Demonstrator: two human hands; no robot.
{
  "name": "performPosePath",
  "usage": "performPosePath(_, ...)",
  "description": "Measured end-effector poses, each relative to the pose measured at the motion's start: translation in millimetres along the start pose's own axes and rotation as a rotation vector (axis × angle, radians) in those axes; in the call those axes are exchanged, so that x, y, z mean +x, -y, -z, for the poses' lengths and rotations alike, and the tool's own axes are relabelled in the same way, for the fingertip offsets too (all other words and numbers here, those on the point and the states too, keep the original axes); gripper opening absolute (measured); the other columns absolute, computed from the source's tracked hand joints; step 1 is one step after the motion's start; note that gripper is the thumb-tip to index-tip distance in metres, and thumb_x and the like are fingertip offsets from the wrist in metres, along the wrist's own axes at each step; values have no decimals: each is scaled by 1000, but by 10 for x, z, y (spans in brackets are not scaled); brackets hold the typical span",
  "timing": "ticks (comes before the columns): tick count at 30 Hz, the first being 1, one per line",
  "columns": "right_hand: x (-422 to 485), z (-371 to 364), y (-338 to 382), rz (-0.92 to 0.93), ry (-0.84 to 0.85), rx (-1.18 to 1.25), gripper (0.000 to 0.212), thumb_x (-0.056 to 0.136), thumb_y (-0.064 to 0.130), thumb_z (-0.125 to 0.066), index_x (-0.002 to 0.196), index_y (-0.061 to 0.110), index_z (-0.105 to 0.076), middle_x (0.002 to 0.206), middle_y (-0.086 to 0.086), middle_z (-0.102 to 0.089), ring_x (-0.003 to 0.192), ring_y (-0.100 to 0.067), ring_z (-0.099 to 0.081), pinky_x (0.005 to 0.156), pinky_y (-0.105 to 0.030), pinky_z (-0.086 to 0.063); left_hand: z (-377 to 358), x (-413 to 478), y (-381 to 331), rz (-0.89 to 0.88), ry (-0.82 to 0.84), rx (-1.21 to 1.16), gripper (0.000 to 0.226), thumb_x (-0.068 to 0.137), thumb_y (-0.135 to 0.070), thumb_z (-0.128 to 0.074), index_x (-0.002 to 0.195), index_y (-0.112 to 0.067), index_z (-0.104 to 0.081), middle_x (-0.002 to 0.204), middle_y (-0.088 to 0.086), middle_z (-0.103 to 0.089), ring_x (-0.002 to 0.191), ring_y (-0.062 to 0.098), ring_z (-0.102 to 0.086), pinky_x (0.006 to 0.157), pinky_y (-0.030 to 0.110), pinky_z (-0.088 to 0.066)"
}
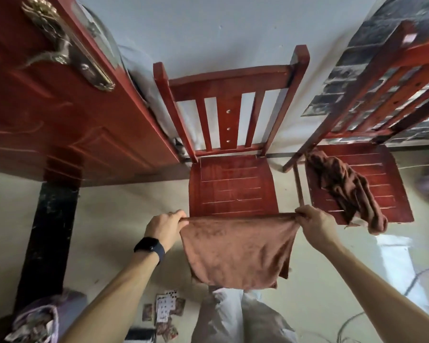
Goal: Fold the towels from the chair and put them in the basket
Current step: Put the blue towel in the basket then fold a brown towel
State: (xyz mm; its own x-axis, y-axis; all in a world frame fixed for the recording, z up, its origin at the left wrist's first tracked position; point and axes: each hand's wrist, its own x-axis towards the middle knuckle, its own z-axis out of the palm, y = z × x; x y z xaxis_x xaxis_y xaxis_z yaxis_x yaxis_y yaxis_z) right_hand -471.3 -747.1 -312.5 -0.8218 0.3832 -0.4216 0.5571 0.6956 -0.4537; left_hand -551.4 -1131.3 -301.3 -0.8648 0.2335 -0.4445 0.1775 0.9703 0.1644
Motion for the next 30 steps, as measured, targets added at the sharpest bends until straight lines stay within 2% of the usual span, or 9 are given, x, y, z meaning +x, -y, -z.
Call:
performPosePath(7, 1397, -594, 199, 52, 66, -291, 18, 92, 24, -60, 109, 23, -65, 100, -3, -67, 86, -33, -64, 68, -38, -52, -334, 1508, 205, 1, 70, 246, 35, 104, -45, -31, 117, -25, -56, 104, 5, -70, 93, 29, -67, 65, 31, -40)
performPosePath(11, 2079, -916, 261, 1, -23, -196, 18, 97, 19, -49, 102, 9, -63, 94, -15, -66, 85, -39, -62, 68, -38, -45, -559, 2252, 233, 109, 32, 128, 35, 103, -45, -34, 114, -21, -56, 105, 12, -69, 95, 33, -66, 67, 33, -42)
performPosePath(14, 2435, -1111, 282, -57, -29, -140, 18, 98, 15, -45, 103, 5, -59, 90, -12, -58, 77, -32, -51, 67, -35, -35, -732, 2661, 265, 178, -7, 36, 33, 102, -46, -37, 109, -22, -58, 100, 16, -68, 92, 37, -65, 67, 36, -45)
performPosePath(18, 2697, -1268, 360, -113, -45, 28, 30, 100, 17, -46, 127, 13, -58, 111, -16, -66, 95, -33, -60, 75, -28, -36, -953, 3015, 346, 295, -28, -203, 26, 100, -42, -42, 114, -25, -56, 107, 11, -67, 96, 38, -62, 75, 41, -48)
performPosePath(20, 2675, -1342, 343, -171, 27, 72, 42, 100, 27, -51, 142, 25, -46, 111, -7, -62, 96, -28, -59, 80, -27, -41, -1064, 3060, 360, 375, -26, -349, 32, 97, -43, -47, 126, -30, -49, 119, 5, -65, 106, 36, -61, 84, 42, -50)
performPosePath(22, 2503, -1471, 191, -245, 119, 60, 51, 96, 33, -55, 145, 26, -42, 119, -6, -65, 101, -27, -62, 88, -35, -50, -1225, 2931, 349, 433, 22, -417, 45, 94, -43, -52, 135, -27, -43, 132, 7, -57, 116, 35, -57, 92, 44, -49)
performPosePath(24, 2149, -1637, -53, -343, 170, 21, 44, 93, 31, -57, 135, 19, -50, 121, -10, -68, 105, -33, -64, 91, -40, -52, -1459, 2600, 344, 487, 80, -431, 50, 93, -39, -56, 138, -21, -40, 135, 12, -50, 119, 36, -54, 94, 44, -47)
performPosePath(28, 1241, -1997, -484, -555, 233, -47, 34, 88, 40, -59, 108, 13, -60, 101, -11, -70, 99, -35, -64, 82, -38, -50, -2047, 1727, 383, 719, 224, -567, 53, 93, -32, -59, 138, -9, -42, 134, 22, -50, 120, 39, -53, 97, 41, -45)
performPosePath(30, 908, -2186, -654, -638, 251, -22, 40, 88, 44, -61, 111, 10, -62, 102, -12, -69, 102, -37, -63, 80, -37, -46, -2294, 1351, 379, 792, 294, -646, 50, 94, -34, -59, 134, -7, -49, 131, 19, -58, 119, 36, -57, 96, 38, -45)
